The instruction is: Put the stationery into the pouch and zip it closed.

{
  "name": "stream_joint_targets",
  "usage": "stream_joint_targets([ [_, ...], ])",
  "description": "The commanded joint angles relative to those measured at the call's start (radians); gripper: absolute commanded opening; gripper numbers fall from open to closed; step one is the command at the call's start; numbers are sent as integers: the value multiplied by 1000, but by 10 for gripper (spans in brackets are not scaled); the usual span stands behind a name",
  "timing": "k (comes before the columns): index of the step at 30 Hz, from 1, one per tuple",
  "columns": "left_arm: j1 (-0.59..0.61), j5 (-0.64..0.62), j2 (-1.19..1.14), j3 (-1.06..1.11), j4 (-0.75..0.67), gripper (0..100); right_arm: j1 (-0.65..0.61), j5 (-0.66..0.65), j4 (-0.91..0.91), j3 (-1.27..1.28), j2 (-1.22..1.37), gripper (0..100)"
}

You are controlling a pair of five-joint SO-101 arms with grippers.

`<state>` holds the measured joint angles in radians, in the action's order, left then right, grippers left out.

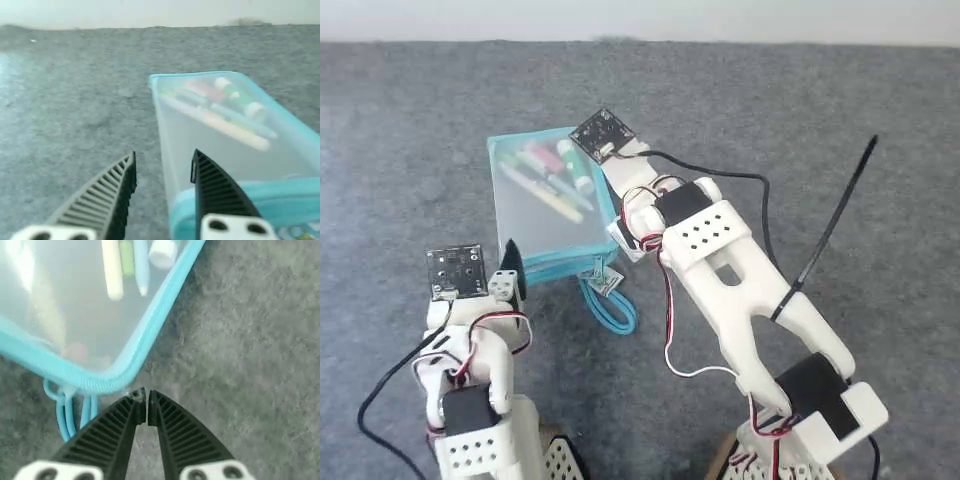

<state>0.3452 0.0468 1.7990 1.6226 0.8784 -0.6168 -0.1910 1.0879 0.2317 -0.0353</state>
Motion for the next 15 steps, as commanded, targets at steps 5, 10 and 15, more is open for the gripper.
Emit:
stream_joint_targets([
  [5, 72, 55, 15, -30, -41, 175, 16, -95, -145, 255, -174, 9],
  [10, 71, 55, 14, -30, -41, 175, -68, -153, -312, 485, -387, 91],
  [15, 71, 55, 14, -30, -41, 175, -157, -245, -383, 605, -499, 221],
])
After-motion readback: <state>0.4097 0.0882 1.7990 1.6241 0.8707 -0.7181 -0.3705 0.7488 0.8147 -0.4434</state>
